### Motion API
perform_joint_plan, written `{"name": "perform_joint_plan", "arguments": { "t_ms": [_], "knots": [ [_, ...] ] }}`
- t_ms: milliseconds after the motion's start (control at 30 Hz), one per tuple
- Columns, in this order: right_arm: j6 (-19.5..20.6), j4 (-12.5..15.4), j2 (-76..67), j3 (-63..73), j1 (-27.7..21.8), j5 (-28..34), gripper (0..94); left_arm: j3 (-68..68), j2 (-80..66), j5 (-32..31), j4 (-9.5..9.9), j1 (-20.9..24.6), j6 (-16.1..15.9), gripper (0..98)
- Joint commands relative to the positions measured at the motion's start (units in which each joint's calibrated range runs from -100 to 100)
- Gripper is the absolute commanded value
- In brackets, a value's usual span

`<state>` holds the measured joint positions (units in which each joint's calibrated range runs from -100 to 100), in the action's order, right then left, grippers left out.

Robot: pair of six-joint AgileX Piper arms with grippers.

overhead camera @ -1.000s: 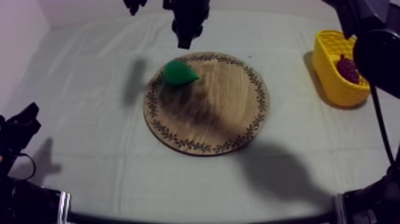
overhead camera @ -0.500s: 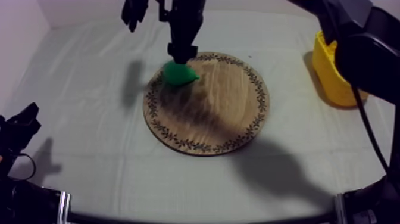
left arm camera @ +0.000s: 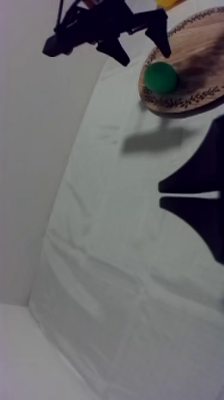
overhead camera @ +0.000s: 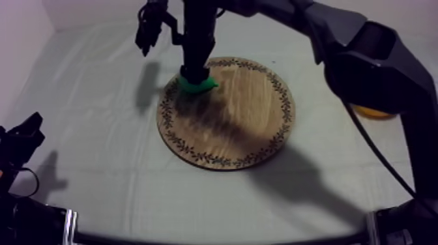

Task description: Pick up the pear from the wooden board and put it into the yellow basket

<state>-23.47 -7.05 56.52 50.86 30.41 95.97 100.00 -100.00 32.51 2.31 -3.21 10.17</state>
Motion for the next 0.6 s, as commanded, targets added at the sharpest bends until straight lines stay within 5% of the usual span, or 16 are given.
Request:
{"name": "perform_joint_plan", "arguments": {
  "t_ms": [0, 367, 567],
  "knots": [
    [-0.02, 0.03, 1.97, 1.73, 0.03, 0.30, 66.8, 0.00, 0.00, -0.01, 0.01, -0.02, 0.01, 0.1],
    [-0.28, -0.94, 8.67, 7.66, -0.19, 0.20, 60.9, 0.00, 0.00, -0.01, 0.01, -0.02, 0.01, 0.1],
    [-0.13, -1.11, 10.47, 8.82, -0.35, -0.16, 44.8, 0.00, 0.00, -0.01, 0.01, -0.02, 0.01, 0.1]
  ]
}}
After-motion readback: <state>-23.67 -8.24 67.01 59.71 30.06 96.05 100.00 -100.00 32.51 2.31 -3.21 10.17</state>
